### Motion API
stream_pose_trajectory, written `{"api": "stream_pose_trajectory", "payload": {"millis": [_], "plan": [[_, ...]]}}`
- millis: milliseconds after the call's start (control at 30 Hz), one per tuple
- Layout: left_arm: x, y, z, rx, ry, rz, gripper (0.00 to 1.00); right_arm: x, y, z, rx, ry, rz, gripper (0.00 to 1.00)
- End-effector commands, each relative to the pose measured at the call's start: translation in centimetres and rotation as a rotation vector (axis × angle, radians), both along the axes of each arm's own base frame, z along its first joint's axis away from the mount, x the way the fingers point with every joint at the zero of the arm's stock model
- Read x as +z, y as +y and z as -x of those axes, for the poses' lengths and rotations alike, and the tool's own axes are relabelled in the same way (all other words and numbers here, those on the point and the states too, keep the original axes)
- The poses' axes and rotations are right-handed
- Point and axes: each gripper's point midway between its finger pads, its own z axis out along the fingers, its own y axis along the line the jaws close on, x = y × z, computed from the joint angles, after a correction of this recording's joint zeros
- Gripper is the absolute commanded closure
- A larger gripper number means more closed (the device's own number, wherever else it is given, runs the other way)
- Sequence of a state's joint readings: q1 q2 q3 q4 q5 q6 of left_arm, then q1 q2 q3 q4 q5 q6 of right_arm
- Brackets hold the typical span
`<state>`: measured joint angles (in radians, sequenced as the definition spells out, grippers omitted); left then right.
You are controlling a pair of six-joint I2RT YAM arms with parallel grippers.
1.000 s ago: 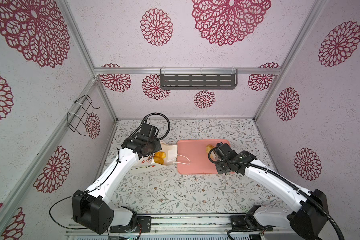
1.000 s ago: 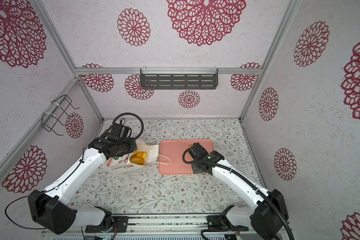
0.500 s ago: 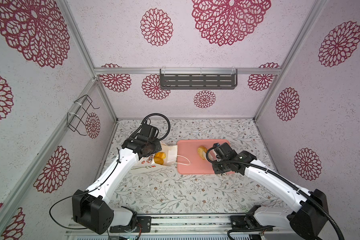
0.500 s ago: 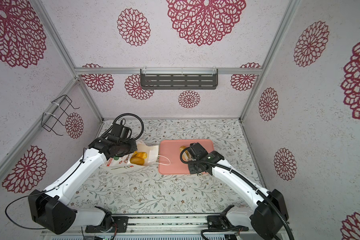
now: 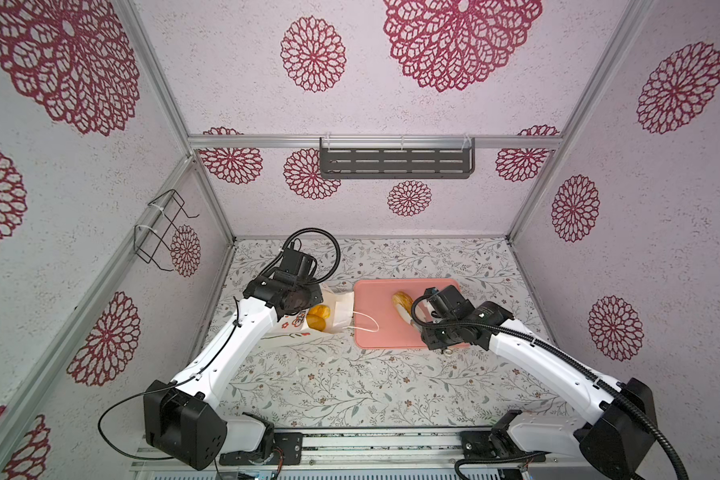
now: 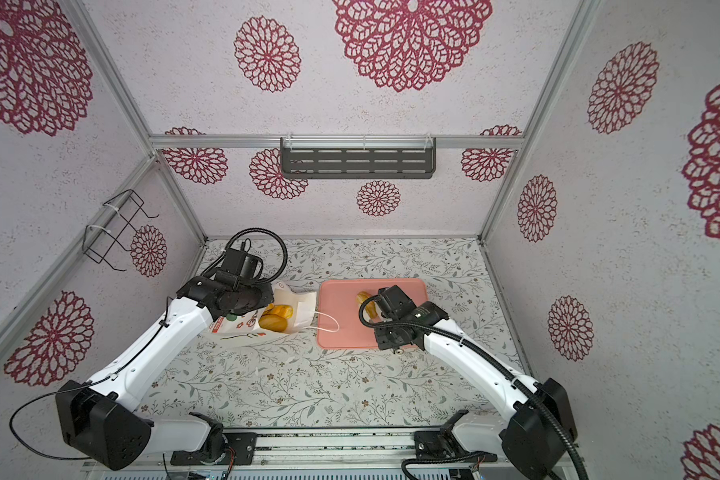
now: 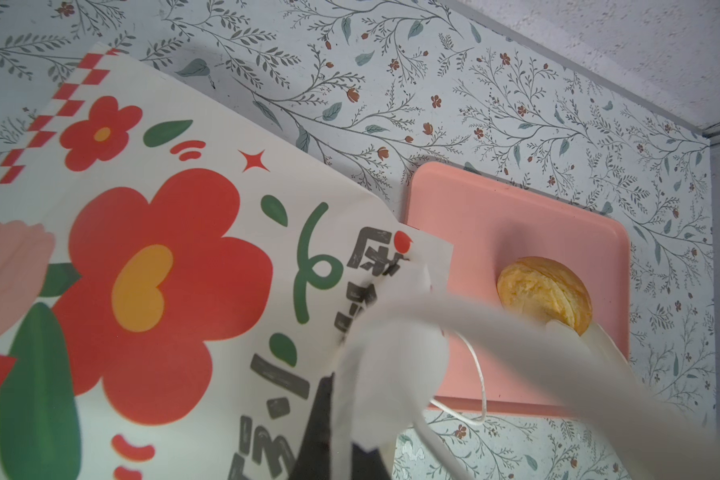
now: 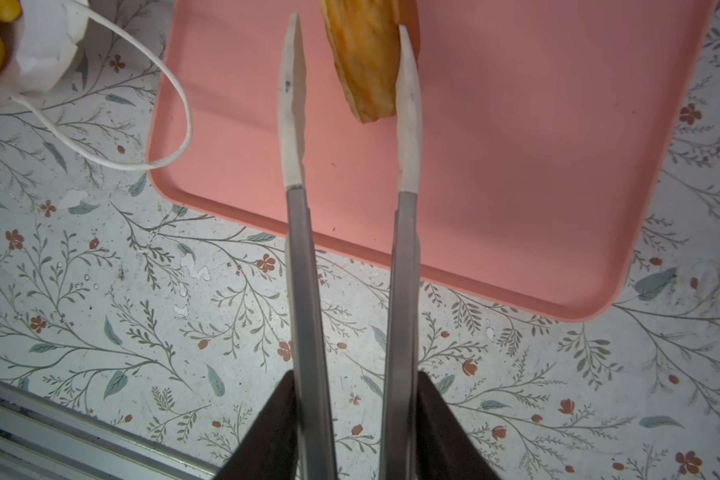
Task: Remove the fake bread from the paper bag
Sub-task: 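Lower the bread onto the pink tray and open the right gripper, then move the right gripper back into the mouth of the paper bag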
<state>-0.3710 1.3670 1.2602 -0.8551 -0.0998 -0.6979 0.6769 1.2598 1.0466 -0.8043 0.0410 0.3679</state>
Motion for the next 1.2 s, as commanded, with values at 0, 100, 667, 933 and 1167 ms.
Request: {"api": "stream_pose_trajectory", "payload": {"millis": [0, 100, 667, 933, 1167], "plan": [[0.1, 0.4, 0.8, -0.003, 0.011, -0.014, 1.0, 2.5, 1.4, -0.1, 0.024, -0.038, -0.102, 0.57], [0.2, 0.5, 0.9, -0.003, 0.009, -0.014, 1.0, 2.9, 2.3, 0.3, 0.047, -0.032, -0.157, 0.58], [1.2, 0.2, 1.6, -0.071, -0.03, -0.011, 1.0, 4.3, 5.2, 1.0, 0.087, 0.001, -0.347, 0.63], [0.9, 0.2, 2.6, -0.224, -0.077, -0.09, 1.0, 7.8, 7.2, 1.9, 0.138, -0.003, -0.521, 0.63], [2.2, 0.2, 2.5, -0.369, -0.221, -0.19, 1.0, 10.4, 9.8, 4.4, 0.223, 0.053, -0.661, 0.63]]}}
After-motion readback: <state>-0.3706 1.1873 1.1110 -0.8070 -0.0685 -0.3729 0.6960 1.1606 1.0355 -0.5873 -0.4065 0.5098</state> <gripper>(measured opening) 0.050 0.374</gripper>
